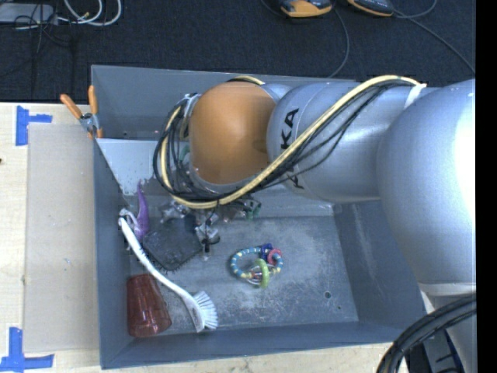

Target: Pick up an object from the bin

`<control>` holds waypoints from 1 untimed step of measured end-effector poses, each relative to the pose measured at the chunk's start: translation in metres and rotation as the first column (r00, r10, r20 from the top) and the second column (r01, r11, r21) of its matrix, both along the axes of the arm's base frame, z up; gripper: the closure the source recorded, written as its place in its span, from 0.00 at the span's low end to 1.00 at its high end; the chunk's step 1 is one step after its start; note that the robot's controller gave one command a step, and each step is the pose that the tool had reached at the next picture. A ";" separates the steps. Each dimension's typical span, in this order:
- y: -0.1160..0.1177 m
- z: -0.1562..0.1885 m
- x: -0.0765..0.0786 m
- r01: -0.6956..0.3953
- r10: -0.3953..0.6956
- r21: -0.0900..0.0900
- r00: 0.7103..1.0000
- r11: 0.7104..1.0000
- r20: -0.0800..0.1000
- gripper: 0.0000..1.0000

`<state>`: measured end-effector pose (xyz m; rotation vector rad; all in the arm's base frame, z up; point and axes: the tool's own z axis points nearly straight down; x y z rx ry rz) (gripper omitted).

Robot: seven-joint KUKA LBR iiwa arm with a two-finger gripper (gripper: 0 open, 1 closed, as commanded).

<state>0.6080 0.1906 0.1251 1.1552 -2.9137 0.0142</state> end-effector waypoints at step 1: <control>0.000 0.008 -0.001 0.001 -0.001 -0.001 1.000 1.000 -0.002 1.00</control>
Offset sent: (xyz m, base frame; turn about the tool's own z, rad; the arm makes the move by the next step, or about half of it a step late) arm 0.0001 0.0000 0.0097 0.0000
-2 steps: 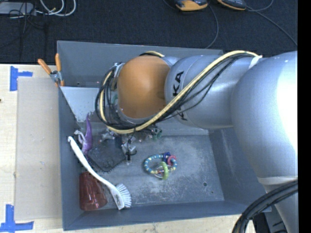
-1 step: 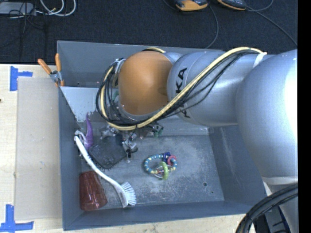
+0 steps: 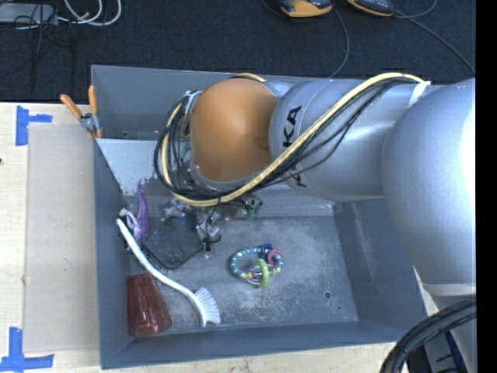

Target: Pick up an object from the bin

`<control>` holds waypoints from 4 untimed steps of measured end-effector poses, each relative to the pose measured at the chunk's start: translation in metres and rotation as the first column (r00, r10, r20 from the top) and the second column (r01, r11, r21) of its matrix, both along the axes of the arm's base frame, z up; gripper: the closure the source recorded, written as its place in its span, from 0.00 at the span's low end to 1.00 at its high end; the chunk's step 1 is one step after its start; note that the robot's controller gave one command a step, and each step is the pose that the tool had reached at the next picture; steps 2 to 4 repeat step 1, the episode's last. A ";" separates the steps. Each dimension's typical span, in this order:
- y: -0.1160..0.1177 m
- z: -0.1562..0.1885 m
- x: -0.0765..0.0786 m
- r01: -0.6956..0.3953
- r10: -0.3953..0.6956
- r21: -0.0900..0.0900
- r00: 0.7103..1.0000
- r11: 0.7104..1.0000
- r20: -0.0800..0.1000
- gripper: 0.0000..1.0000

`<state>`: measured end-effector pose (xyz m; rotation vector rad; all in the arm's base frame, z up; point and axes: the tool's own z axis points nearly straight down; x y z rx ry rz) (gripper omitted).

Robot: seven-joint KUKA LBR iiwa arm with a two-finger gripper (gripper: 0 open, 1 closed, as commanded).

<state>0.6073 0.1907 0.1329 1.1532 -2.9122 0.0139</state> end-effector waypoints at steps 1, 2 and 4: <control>0.000 0.009 -0.001 0.000 0.000 0.000 1.000 1.000 -0.002 1.00; 0.000 0.009 -0.001 0.000 0.000 0.000 1.000 1.000 -0.002 1.00; 0.000 0.009 -0.001 0.000 0.000 0.000 1.000 1.000 -0.002 1.00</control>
Offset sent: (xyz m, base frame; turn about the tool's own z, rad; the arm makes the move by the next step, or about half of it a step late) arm 0.0000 -0.0001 0.0064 0.0000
